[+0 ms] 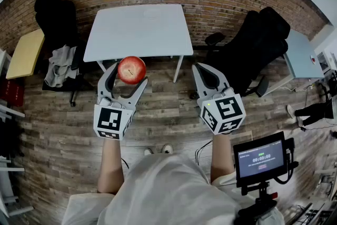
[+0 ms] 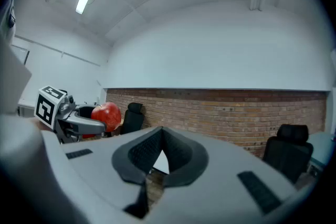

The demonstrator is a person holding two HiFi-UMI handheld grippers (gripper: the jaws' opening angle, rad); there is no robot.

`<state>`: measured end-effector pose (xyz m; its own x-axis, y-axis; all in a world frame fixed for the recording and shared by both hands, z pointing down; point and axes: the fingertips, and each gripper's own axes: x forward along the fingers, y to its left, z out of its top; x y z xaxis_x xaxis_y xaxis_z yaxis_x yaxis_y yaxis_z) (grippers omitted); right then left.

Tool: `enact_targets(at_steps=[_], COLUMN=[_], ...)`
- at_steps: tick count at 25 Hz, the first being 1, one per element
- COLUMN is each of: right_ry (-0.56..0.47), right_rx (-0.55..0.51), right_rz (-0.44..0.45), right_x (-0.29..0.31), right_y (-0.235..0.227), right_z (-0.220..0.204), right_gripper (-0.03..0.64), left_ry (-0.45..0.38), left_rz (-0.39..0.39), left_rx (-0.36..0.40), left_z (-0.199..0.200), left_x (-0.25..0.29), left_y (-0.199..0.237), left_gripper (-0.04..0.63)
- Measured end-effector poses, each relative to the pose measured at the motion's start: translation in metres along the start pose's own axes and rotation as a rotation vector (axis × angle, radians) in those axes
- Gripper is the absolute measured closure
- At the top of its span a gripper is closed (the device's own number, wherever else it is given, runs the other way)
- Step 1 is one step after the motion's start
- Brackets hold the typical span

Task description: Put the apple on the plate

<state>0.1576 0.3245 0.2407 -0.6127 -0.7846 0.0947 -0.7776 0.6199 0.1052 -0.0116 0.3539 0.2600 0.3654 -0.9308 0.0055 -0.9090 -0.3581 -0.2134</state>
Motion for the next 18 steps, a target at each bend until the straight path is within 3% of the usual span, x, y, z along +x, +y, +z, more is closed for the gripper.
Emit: enact_targets(at_steps=[10,18], right_ry=[-0.034,-0.045], right_rx=[0.025,0.066], right_rz=[0.011,0.119], right_x=[-0.007,-0.015], right_y=[-0.001,0.004], right_z=[-0.004,-0.012], right_gripper=[0.614,0.615], left_ry=[0.015,0.025], left_rz=[-0.006,-0.003], left_rx=[0.008,0.003], left_z=[-0.010,-0.018], left_x=[-0.004,-0.006], left_y=[-0.011,-0.029], left_gripper=[0.215,0.215])
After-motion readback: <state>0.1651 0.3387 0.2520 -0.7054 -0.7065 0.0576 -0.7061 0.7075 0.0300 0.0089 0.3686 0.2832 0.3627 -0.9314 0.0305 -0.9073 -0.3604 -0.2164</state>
